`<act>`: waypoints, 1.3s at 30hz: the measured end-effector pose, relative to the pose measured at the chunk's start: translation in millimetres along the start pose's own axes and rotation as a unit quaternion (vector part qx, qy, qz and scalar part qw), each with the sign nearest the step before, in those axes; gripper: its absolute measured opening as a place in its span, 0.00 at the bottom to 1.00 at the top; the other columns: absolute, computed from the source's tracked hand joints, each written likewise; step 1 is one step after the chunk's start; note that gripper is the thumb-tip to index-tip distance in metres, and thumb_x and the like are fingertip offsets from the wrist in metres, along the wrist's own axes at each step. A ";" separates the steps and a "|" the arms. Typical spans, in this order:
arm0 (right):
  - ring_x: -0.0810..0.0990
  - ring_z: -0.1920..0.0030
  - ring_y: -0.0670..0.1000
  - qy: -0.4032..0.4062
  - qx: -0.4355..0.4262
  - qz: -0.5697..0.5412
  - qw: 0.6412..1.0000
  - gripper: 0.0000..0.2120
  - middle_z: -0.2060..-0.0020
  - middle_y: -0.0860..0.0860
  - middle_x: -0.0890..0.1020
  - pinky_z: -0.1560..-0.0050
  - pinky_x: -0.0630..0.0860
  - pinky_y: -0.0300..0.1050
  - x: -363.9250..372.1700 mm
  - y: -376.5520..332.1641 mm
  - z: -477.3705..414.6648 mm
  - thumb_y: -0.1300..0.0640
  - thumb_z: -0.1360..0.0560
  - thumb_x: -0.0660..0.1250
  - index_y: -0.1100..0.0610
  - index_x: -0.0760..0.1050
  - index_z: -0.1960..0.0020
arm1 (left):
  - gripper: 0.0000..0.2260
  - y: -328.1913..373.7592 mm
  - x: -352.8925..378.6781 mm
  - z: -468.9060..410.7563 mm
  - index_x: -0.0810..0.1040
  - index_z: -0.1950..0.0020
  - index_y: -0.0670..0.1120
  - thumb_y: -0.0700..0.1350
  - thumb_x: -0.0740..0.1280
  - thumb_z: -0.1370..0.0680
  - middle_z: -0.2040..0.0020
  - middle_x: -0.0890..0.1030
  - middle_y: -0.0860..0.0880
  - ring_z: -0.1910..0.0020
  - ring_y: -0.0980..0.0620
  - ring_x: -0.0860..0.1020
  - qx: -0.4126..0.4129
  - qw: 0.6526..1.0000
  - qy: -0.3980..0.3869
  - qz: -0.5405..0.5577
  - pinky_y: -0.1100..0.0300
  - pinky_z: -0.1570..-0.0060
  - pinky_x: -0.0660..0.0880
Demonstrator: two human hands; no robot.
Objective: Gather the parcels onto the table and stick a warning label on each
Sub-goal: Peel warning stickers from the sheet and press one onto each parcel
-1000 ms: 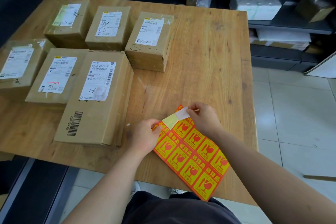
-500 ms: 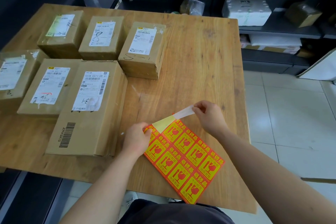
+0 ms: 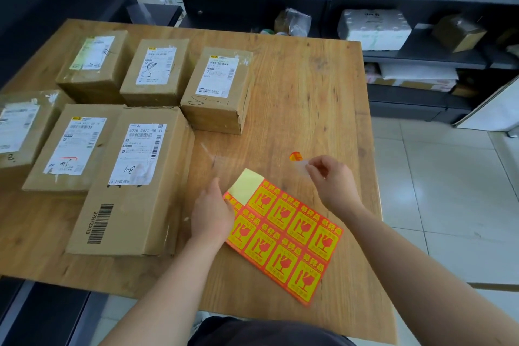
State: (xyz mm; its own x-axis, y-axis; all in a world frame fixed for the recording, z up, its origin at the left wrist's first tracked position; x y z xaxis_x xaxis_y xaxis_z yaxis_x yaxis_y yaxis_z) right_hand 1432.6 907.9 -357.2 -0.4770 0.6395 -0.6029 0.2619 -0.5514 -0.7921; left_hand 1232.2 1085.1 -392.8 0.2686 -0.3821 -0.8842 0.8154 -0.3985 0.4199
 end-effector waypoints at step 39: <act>0.80 0.64 0.44 -0.063 -0.029 -0.250 0.966 0.10 0.63 0.52 0.84 0.60 0.76 0.36 148.8 -162.6 84.6 0.67 0.29 0.71 0.53 0.81 0.54 | 0.12 -83.3 -136.8 0.4 0.80 0.54 0.53 0.36 0.73 0.28 0.54 0.83 0.53 0.63 0.50 0.83 0.085 0.906 -0.113 0.398 0.53 0.59 0.81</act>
State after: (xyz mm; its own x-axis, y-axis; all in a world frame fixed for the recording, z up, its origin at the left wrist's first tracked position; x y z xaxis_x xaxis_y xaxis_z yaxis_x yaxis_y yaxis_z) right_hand 1248.1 1047.4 -310.0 -0.6531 0.7459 -0.1309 0.0176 -0.1579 -0.9873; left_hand 1127.3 1170.3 -306.7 0.6097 -0.7584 -0.2304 0.3137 -0.0360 0.9488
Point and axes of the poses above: each hand's wrist, its own z-axis away from the middle knuckle, its own x-axis out of the palm, y = z × x, the point moved 7 cm from there along -z, towards the middle knuckle
